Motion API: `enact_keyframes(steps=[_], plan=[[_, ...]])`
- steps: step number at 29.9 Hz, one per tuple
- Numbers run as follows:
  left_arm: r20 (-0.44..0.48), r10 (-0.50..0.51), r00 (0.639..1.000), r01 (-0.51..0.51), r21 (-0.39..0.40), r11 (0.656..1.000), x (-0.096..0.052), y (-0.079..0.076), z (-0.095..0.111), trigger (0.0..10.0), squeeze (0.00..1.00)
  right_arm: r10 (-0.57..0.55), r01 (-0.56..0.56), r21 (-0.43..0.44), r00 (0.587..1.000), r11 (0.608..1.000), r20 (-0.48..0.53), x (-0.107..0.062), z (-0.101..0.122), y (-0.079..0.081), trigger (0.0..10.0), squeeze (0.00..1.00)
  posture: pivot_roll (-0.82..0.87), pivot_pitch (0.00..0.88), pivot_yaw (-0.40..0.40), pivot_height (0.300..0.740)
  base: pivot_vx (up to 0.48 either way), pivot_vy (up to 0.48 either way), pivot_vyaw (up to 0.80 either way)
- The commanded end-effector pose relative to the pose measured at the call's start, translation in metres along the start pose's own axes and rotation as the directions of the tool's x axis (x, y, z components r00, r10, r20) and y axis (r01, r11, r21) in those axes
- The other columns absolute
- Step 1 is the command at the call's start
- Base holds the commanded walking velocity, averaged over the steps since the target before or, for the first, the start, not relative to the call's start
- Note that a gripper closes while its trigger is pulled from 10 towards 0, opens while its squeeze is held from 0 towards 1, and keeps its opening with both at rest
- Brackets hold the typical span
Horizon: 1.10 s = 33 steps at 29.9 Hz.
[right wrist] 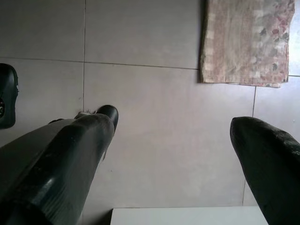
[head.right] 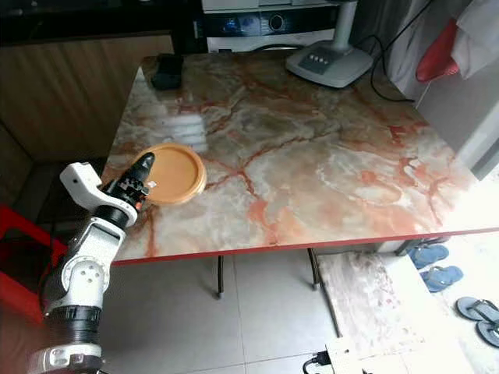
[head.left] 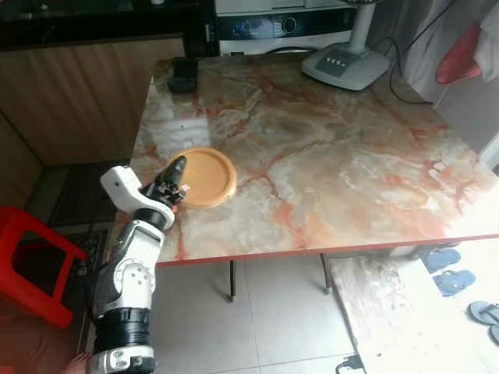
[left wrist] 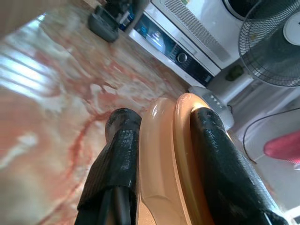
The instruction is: Restocking fridge
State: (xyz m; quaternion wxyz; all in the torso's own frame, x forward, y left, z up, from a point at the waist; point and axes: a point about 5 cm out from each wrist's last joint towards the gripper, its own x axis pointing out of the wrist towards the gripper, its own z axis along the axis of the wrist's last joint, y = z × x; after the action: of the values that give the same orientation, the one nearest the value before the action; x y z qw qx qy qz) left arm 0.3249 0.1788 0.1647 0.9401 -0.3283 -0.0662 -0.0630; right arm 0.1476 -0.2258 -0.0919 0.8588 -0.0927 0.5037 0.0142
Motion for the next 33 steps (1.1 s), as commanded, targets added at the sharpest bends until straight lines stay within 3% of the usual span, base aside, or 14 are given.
enact_keyframes(steps=[1,7,16,33], plan=[[0.011,-0.007,1.000,0.006,0.036,0.999,-0.001,-0.004,0.007,10.0,0.00,0.001,-0.001,-0.014,1.000,1.000,-0.009,-0.001,-0.004,0.000,10.0,0.00,0.02,0.037,0.015,0.740,0.000,0.000,0.00],[-0.005,-0.025,1.000,0.026,0.089,0.996,-0.003,-0.012,0.008,10.0,0.00,0.005,-0.005,-0.011,1.000,1.000,-0.004,-0.001,-0.005,0.002,10.0,0.00,0.02,0.022,0.022,0.740,0.000,0.000,0.00],[-0.024,-0.017,1.000,0.019,0.083,0.996,0.001,-0.017,0.005,10.0,0.00,0.004,-0.004,0.000,1.000,1.000,-0.003,-0.001,-0.005,0.004,10.0,0.00,0.02,0.048,0.023,0.740,0.000,0.000,0.00],[-0.026,-0.009,1.000,0.011,0.069,0.998,0.000,-0.019,0.003,10.0,0.00,0.005,-0.006,-0.002,1.000,1.000,-0.003,-0.001,-0.003,0.002,10.0,0.00,0.02,0.079,0.018,0.740,0.000,0.259,0.00]])
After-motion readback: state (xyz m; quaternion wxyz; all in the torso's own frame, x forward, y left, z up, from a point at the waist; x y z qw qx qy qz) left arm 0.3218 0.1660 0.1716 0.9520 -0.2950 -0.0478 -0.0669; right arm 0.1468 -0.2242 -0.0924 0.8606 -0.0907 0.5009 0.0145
